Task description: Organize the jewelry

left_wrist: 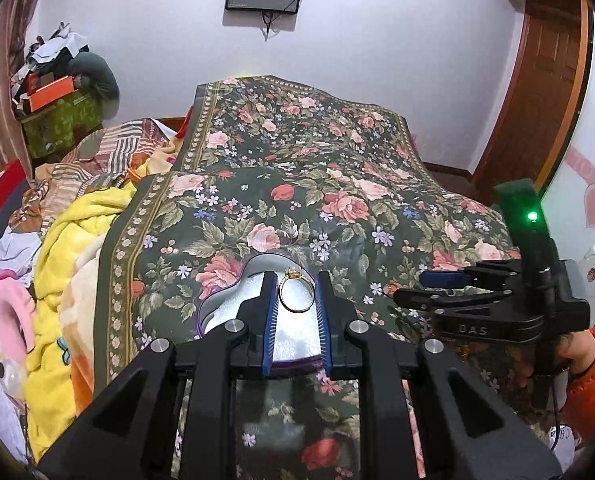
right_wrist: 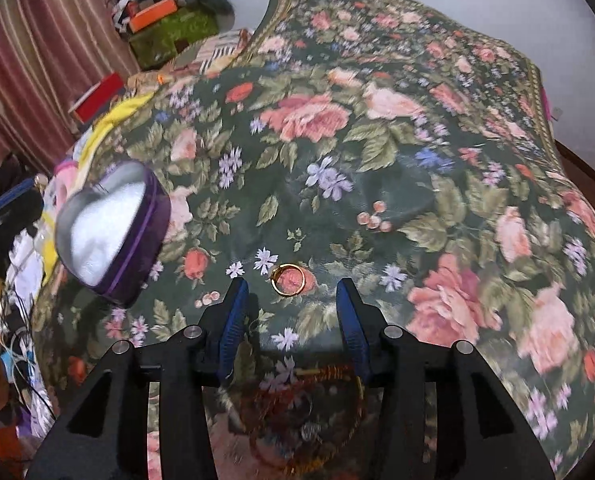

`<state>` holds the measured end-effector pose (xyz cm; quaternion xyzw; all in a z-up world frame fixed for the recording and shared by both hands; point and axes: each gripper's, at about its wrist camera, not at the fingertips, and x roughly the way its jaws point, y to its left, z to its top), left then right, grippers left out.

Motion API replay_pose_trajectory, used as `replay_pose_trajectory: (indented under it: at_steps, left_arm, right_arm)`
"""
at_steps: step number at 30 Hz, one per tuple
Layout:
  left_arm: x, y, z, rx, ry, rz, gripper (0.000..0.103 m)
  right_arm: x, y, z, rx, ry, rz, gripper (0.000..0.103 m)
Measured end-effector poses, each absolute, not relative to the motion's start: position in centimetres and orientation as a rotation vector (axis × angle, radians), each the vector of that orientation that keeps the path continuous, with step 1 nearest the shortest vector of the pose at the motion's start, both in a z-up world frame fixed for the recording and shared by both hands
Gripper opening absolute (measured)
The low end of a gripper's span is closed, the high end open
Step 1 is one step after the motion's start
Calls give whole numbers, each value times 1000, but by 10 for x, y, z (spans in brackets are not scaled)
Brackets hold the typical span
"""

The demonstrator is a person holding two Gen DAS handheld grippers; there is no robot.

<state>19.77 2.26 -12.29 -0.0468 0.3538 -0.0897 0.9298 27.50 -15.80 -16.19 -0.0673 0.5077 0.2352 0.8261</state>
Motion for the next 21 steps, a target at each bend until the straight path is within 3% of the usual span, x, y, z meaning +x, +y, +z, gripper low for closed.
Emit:
replay_pose_trajectory:
  at_steps: [4,6,8,21]
  left_arm:
    - [205,23,-132,-101,739,-188,17]
    - [207,23,-135,-104,745,-188,17]
    - [209,23,-138,-108,753,-188,17]
    - [201,36,-127,-112,739,-165,17]
  right_arm:
    - [273,-152,-168,-207,1049,487,39]
    - [272,-149,-167,-232,1034,476,24]
    - [272,-149,-168,-238,1027,476,18]
    - [258,-133,-135,-211,939,533,18]
